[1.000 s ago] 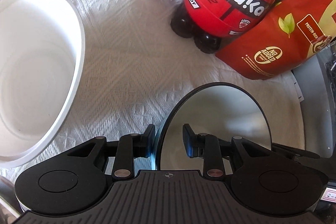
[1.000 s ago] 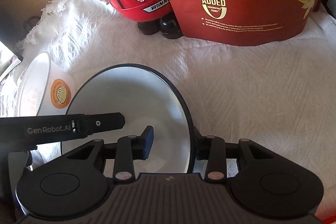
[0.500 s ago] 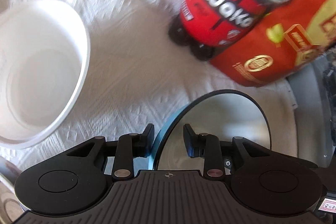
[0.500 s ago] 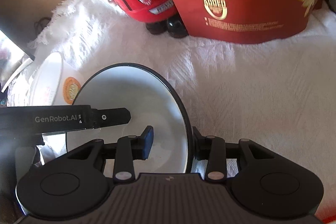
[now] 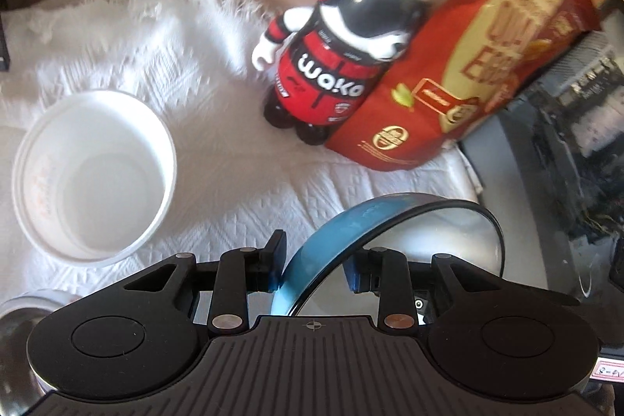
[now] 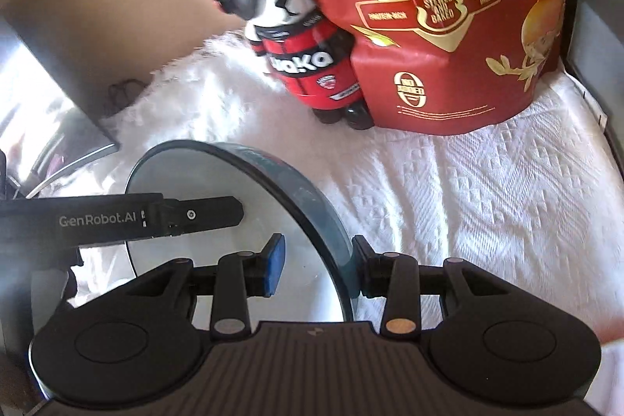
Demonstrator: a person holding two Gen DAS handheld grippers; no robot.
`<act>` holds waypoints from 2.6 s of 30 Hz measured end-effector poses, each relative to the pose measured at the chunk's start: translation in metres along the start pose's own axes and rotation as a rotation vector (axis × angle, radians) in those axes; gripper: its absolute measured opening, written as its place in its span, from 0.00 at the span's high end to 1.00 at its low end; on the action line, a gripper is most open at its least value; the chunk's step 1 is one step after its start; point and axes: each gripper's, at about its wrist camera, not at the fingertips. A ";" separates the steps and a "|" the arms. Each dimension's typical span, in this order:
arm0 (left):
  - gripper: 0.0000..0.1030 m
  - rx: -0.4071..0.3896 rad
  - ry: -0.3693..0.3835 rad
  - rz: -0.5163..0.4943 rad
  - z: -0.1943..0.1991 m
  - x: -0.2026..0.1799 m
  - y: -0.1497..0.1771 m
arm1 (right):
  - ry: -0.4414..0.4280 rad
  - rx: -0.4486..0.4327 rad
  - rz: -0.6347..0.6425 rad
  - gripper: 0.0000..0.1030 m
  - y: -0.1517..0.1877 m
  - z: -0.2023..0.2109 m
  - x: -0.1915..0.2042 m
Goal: Organize plates and bowls
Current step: 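Grip the light-blue bowl rim with the left tool and lift it, then lower the blue bowl into the gold-rimmed cream bowl and open the left tool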
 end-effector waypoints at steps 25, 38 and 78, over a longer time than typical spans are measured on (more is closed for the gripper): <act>0.69 0.228 0.009 0.011 -0.017 0.008 0.114 | 0.032 0.179 -0.007 0.63 0.105 0.016 -0.024; 0.78 0.194 0.002 0.056 -0.007 0.025 0.112 | 0.013 0.200 0.102 0.66 0.102 -0.005 -0.011; 0.82 0.140 0.026 -0.011 0.026 0.005 0.106 | 0.103 0.081 0.107 0.64 0.104 0.034 -0.010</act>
Point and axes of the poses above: each gripper's, at about its wrist camera, not at the fingertips, and z roughly against the way its jaws point, x to its left, y to its underside, and after that the axes turned 13 degrees about y, right-handed
